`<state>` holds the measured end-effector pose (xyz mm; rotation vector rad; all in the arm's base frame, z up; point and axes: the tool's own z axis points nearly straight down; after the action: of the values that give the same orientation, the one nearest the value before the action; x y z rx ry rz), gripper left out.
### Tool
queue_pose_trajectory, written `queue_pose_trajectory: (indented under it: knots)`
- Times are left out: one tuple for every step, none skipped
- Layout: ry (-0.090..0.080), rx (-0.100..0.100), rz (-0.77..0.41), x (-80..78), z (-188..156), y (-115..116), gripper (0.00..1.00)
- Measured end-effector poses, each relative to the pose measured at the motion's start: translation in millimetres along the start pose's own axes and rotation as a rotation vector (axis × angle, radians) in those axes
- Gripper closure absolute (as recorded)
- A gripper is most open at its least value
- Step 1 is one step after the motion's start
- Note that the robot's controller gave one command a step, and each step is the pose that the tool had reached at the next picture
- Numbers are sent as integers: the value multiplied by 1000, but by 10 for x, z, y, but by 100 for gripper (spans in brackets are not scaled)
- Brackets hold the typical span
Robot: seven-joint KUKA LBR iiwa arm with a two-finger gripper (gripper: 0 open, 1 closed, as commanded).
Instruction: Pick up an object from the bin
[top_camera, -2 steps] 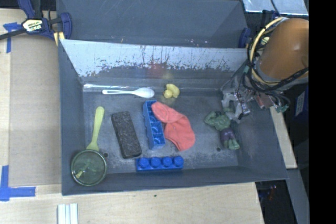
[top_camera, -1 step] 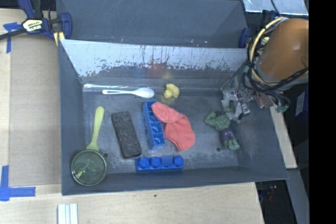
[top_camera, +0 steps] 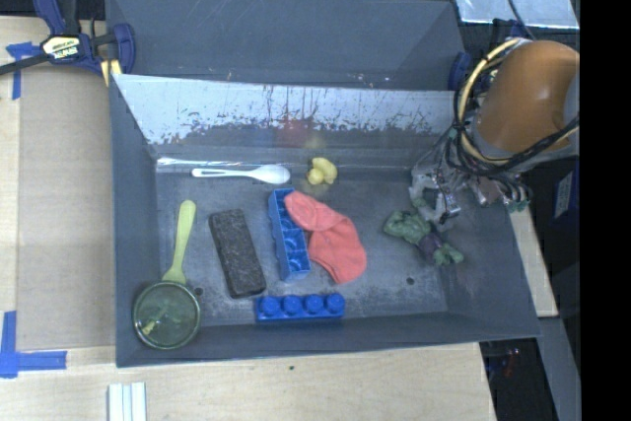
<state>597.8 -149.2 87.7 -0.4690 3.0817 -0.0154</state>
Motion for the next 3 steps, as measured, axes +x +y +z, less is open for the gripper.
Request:
queue_pose_trajectory:
  knots:
    - [4, 11, 1, -76, 66, 46, 100]
    - [9, -6, -123, -134, 117, -47, 100]
    - [11, -4, -135, -143, 118, -34, 100]
